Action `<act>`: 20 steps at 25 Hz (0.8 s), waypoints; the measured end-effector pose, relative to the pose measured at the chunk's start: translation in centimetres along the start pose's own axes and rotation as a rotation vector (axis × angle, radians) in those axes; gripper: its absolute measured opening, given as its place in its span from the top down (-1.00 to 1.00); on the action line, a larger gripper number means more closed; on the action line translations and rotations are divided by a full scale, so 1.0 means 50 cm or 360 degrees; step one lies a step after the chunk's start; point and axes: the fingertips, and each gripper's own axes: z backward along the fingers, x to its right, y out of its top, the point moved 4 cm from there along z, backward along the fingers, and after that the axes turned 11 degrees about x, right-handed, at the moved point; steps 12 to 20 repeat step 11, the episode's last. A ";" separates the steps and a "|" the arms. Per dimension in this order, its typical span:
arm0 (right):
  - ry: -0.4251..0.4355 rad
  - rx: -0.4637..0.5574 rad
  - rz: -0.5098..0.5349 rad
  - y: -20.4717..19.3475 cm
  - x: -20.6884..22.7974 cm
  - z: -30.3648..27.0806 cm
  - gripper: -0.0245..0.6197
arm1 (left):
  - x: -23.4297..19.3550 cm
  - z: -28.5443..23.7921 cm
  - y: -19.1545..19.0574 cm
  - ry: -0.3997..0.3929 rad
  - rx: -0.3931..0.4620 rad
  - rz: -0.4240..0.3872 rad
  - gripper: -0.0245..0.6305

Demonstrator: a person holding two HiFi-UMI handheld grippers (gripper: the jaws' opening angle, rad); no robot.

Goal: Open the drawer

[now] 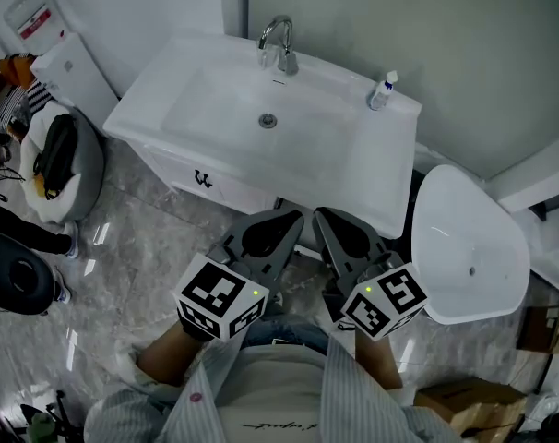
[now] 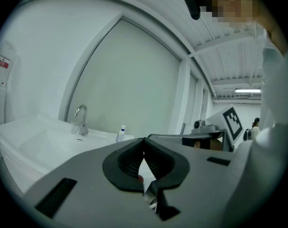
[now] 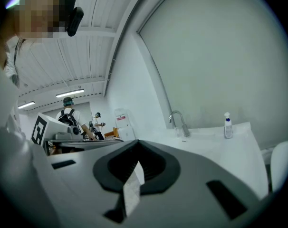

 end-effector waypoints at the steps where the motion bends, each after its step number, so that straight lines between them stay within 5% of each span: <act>1: 0.0004 -0.0005 -0.0001 -0.001 -0.002 0.000 0.90 | 0.002 0.001 -0.003 -0.0014 -0.0011 0.0001 0.87; 20: 0.0000 -0.0008 0.0032 0.010 0.002 -0.004 0.90 | 0.002 -0.012 0.004 -0.0082 -0.0004 -0.0073 0.87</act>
